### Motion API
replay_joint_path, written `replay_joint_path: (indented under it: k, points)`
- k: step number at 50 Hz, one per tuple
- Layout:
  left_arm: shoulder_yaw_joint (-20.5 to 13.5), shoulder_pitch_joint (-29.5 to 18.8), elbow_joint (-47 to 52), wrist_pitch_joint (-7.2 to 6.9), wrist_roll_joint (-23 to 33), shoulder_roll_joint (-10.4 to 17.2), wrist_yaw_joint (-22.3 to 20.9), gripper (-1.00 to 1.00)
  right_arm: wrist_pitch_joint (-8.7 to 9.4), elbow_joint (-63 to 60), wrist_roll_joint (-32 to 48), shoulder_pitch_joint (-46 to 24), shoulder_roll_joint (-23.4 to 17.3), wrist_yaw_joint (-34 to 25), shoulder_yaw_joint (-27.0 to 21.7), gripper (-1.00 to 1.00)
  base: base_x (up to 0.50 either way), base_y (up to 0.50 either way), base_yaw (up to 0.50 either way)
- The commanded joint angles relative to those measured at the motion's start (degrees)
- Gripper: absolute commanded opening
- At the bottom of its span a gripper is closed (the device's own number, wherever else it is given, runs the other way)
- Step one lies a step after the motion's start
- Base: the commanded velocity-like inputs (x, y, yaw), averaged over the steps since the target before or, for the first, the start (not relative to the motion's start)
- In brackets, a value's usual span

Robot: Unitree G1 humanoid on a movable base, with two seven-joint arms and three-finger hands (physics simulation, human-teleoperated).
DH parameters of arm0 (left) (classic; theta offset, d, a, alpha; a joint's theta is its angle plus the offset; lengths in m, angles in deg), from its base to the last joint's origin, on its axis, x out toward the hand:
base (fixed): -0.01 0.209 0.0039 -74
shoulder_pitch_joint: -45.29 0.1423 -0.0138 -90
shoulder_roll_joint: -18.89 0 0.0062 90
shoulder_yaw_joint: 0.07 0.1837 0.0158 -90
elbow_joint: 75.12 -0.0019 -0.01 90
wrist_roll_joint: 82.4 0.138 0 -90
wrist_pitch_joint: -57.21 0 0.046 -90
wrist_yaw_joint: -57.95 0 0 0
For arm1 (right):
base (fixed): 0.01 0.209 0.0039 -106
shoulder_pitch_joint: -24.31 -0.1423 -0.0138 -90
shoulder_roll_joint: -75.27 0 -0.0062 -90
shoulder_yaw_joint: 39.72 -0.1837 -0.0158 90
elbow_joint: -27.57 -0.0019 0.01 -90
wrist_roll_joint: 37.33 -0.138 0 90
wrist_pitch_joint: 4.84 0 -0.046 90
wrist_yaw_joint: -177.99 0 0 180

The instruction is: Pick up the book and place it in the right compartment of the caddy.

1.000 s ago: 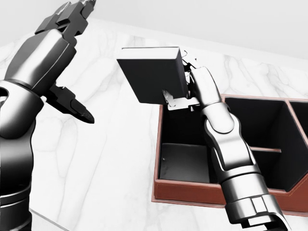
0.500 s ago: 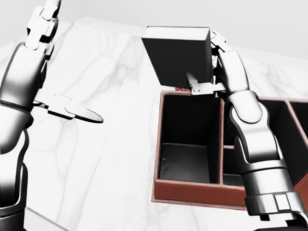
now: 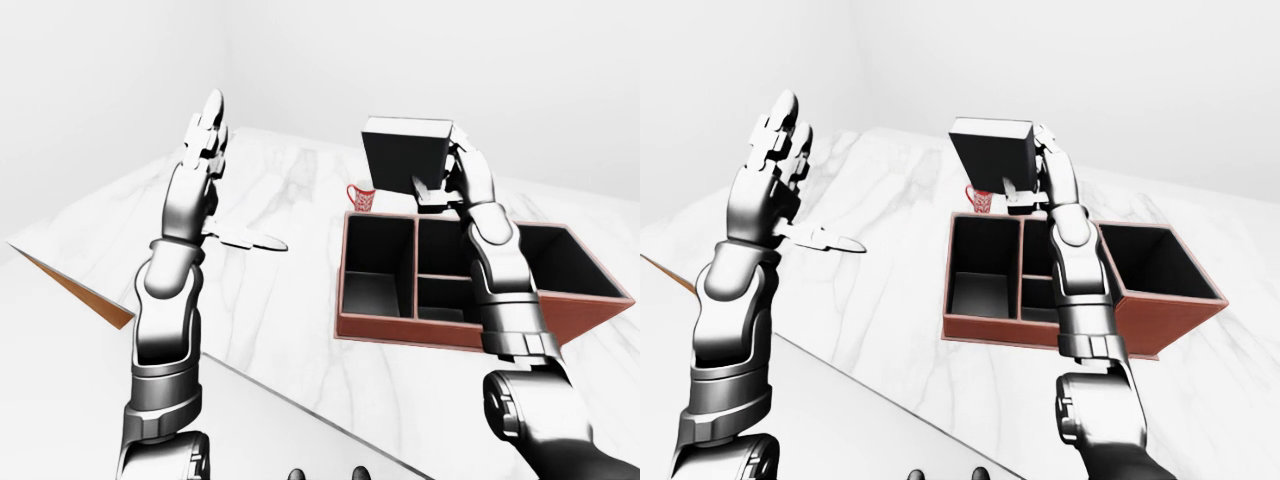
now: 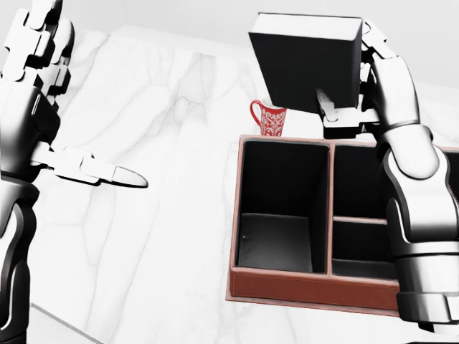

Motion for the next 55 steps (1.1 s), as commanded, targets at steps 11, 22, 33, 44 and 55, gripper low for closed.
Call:
replay_joint_path:
  k: [11,22,33,44,55]
  points:
    - [-0.4,3.7,3.3,0.00,-2.7,-0.6,0.5,1.00,0.00,-5.4,-2.6,2.3,-7.8,1.3,-5.9,-1.00,0.00,0.00,0.00]
    - [-0.2,4.1,4.5,0.00,-2.7,-0.6,0.0,1.00,0.00,-4.0,-4.9,2.8,-12.7,0.4,-8.9,-1.00,0.00,0.00,0.00]
    - [0.2,4.1,4.3,0.00,-2.1,-0.8,-0.3,1.00,0.00,0.2,-9.7,4.7,-18.8,-2.5,-12.5,-1.00,0.00,0.00,0.00]
    - [-0.1,3.7,5.4,0.00,-1.8,-0.5,-0.7,1.00,0.00,6.1,-10.6,8.5,-21.1,-2.6,-14.4,-1.00,0.00,0.00,0.00]
    - [0.0,4.2,5.0,0.00,-1.6,-0.7,-0.6,1.00,-0.36,6.8,-12.1,11.6,-23.3,-2.5,-16.5,-1.00,0.00,0.00,0.00]
